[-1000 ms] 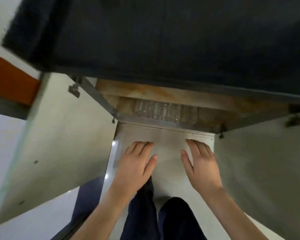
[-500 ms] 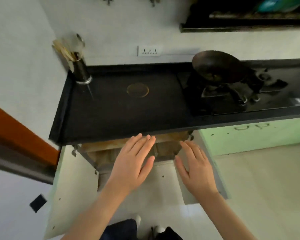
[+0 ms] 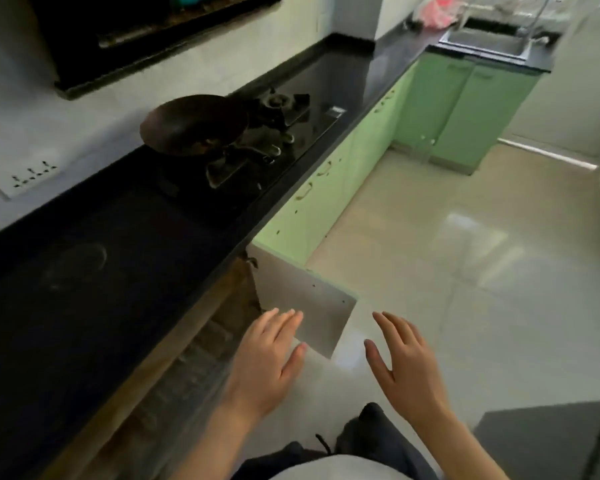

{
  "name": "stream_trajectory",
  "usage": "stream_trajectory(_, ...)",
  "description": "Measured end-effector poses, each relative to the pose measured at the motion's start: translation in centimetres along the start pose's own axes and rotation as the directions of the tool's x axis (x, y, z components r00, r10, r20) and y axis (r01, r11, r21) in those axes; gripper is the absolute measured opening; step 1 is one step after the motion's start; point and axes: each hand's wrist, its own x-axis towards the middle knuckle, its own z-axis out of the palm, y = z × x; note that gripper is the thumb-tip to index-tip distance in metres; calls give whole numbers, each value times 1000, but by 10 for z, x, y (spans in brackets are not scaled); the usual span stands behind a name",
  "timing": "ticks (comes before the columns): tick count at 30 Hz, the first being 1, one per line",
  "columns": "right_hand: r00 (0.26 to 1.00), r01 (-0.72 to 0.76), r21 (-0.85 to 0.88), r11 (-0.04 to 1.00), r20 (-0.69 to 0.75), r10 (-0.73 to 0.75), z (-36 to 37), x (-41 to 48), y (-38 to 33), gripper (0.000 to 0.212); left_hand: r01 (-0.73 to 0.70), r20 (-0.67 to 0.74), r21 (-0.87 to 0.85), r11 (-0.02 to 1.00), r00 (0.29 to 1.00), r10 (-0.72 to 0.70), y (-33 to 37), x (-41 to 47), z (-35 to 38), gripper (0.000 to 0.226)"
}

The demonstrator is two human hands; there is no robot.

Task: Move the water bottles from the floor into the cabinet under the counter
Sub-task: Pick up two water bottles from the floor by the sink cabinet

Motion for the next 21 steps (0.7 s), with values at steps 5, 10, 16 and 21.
stream_trajectory(5, 967, -200, -5, 980, -163, 197, -43, 10, 55, 56, -224, 30, -7, 974, 974, 224, 37, 93, 14, 52)
stream_trajectory(10, 923, -317, -12, 948, -232, 306, -60, 24, 126, 55, -315, 81, -61, 947, 944, 319, 82, 169, 61, 49)
stream_trajectory(16, 906, -401, 4, 916, -147, 398, -76, 68, 242, 56, -331, 171, -88, 940, 924, 341, 154, 261, 138, 49)
stream_trajectory(21, 907, -395, 8, 919, -157, 391, -125, 135, 322, 56, -338, 171, -103, 935, 920, 352, 223, 361, 168, 51)
